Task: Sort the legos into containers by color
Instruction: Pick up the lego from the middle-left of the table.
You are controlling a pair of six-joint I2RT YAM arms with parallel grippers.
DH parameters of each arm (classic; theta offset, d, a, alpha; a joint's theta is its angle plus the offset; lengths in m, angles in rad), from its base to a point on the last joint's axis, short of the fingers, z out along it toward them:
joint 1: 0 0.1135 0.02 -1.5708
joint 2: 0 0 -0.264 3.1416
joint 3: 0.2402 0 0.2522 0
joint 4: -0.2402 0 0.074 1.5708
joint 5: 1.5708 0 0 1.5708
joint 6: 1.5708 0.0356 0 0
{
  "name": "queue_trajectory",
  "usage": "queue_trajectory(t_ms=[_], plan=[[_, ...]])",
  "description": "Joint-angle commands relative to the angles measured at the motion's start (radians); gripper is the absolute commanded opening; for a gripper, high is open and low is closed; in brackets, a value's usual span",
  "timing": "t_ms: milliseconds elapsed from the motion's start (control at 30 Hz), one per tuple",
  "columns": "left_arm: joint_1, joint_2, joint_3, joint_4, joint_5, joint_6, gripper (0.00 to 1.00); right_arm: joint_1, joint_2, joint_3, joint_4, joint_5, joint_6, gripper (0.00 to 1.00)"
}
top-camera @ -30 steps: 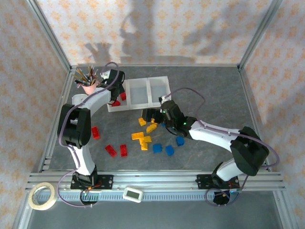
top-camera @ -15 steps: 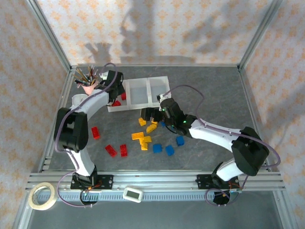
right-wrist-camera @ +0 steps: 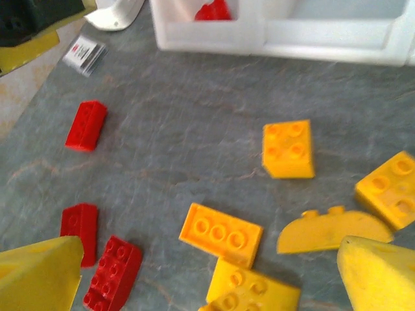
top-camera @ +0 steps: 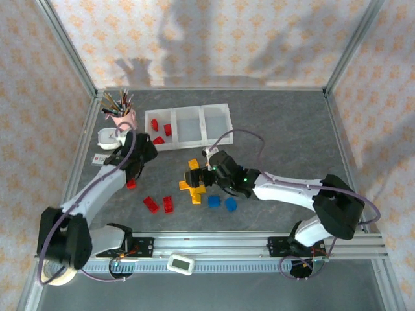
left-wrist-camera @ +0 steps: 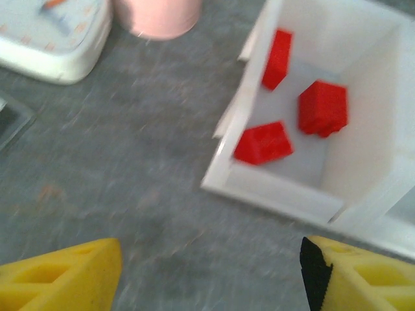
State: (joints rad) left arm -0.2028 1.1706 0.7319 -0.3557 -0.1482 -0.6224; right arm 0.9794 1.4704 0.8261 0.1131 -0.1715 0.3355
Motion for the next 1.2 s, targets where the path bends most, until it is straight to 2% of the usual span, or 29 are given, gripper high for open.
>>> queue_trajectory(t_ms=[0,167,467,833,1167], plan=[[0.001,-0.093,-0.092,-0.052,-0.079,-0.100,0.80,0.046,-0.007,-0.018,0.051,0.037,-0.005,1.00],[0.006,-0.129,-0.180,-0.079,-0.134,-0.161,0.86,0.105,0.044,0.002,0.069,0.059,0.006,1.00],[0.060,-0.045,-0.274,0.035,-0.058,-0.180,0.86,0.110,0.079,-0.004,0.113,0.059,0.050,1.00],[0.071,0.066,-0.249,0.087,-0.025,-0.139,0.68,0.110,0.104,0.020,0.100,0.069,0.047,1.00],[0.071,0.102,-0.243,0.107,-0.003,-0.125,0.46,0.111,0.137,0.045,0.100,0.073,0.038,1.00]])
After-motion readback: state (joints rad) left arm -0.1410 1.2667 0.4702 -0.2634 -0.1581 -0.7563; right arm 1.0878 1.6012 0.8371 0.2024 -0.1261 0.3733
